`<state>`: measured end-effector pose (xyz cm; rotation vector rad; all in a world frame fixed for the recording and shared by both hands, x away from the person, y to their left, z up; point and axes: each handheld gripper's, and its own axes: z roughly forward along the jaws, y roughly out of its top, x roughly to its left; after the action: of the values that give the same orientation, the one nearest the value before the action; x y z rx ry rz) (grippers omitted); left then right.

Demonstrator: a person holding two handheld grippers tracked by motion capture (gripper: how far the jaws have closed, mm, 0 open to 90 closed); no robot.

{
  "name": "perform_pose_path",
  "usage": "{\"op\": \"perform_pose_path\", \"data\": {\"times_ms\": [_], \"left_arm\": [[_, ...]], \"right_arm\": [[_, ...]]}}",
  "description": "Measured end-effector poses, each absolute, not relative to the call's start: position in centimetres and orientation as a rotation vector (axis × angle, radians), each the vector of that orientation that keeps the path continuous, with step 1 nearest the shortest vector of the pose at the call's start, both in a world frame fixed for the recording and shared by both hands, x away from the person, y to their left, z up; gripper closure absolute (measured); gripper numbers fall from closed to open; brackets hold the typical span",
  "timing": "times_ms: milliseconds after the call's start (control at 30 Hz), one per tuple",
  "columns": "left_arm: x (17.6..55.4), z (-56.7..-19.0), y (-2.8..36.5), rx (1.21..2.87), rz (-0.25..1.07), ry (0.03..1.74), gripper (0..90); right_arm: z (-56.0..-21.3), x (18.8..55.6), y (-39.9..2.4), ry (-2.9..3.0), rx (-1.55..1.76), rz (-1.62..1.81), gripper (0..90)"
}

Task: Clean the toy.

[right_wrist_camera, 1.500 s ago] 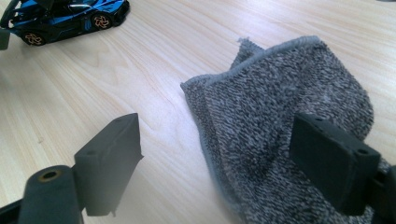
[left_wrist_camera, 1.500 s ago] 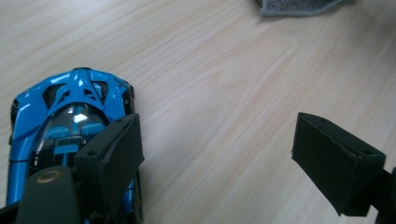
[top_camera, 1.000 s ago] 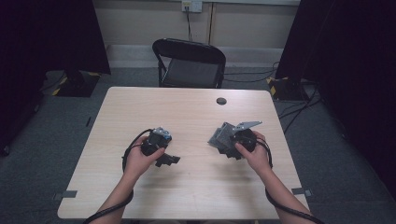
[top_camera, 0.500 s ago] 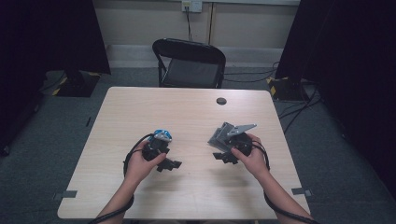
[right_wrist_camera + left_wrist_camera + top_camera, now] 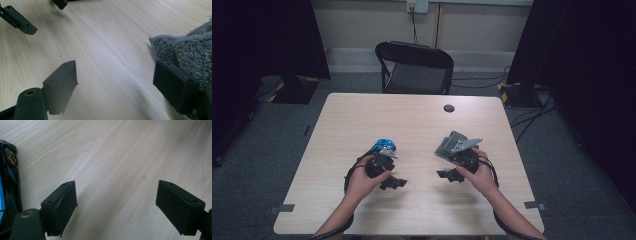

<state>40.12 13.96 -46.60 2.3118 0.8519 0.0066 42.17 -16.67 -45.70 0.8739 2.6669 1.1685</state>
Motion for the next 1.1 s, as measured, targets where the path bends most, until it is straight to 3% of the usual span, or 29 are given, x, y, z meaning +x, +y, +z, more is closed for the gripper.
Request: {"op": "perform_pose_path", "data": {"times_ms": [1100], "left_arm": [[38.0, -47.3, 13.3, 2.337, -0.01, 0.738, 17.5]], "right_arm": [[-47.1, 39.8, -15.5, 2.744, 0.795, 1.178, 20.9]]}}
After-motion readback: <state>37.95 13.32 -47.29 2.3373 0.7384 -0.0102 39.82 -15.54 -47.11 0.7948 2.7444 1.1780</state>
